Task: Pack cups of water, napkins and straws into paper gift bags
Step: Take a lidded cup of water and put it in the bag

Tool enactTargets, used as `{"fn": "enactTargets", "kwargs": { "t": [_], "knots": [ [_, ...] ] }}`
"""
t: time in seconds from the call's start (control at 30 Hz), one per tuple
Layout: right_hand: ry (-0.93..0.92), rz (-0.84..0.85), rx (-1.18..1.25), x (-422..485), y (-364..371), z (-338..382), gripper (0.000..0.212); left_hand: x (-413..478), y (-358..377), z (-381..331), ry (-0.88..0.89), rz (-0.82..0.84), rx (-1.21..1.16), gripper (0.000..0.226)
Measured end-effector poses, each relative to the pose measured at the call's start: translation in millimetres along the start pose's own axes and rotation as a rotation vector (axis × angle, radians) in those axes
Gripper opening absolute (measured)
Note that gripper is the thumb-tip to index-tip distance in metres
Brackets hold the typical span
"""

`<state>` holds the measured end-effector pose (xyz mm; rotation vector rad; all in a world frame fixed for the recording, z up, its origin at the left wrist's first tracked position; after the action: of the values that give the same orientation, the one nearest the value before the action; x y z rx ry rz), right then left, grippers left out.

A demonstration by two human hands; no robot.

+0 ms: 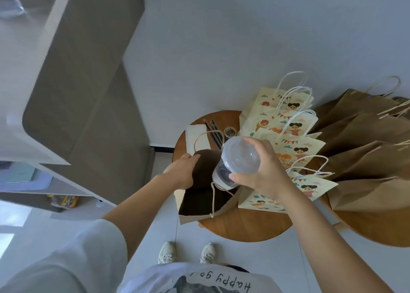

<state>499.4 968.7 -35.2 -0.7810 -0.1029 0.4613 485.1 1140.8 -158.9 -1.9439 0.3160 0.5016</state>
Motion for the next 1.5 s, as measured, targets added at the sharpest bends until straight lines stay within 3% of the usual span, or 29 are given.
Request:
{"fn": "enactTargets", "kwargs": {
  "t": [0.1, 0.33, 0.47, 0.67, 0.77, 0.97, 1.27, 1.5],
  "knots": [
    [-0.110, 0.011, -0.151, 1.8, -4.5, 16.1, 0.089, 2.5, -3.0, -3.8, 0.011, -0.002, -0.016, 0.083],
    [-0.098, 0.032, 0.021, 17.0, 13.1, 28.8, 0.083, 0.9, -6.1, -17.2, 0.124, 0.013, -0.034, 0.060],
    [0.015, 0.123, -0.042, 26.6, 48.3, 5.8, 0.087, 2.6, -13.0, -11.5, 0.141, 0.026, -0.066, 0.065],
    [0.358, 0.330, -0.397, 22.3, 85.3, -53.3, 0.096, 8.8, -16.9, 1.5, 0.084, 0.037, -0.109, 0.081],
    [0.440, 0.442, -0.501, 24.8, 107.7, -64.3, 0.107, 8.2, -14.3, -2.7, 0.095, 0.058, -0.143, 0.081],
    [0.350, 0.596, -0.605, 51.8, 168.5, -74.9, 0.103, 10.9, -12.9, -7.5, 0.145, 0.076, -0.180, 0.070],
    [0.250, 0.715, -0.715, 58.1, 234.5, -104.1, 0.081, 11.1, -11.5, 15.3, 0.025, 0.063, -0.248, 0.084],
    [0.229, 0.779, -0.698, 51.4, 242.5, -108.8, 0.092, 7.5, -13.0, 23.3, -0.059, 0.061, -0.287, 0.082]
  ]
}}
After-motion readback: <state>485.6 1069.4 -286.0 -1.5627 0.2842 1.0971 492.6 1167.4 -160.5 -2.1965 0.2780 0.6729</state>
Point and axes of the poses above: each hand's wrist, its own x-axis towards the middle knuckle, its own y-axis out of the palm, z = x × y, the point moved 9 cm from there along x, towards the middle knuckle, and after that the axes turned 2 degrees about -y, right-handed, at the moved point
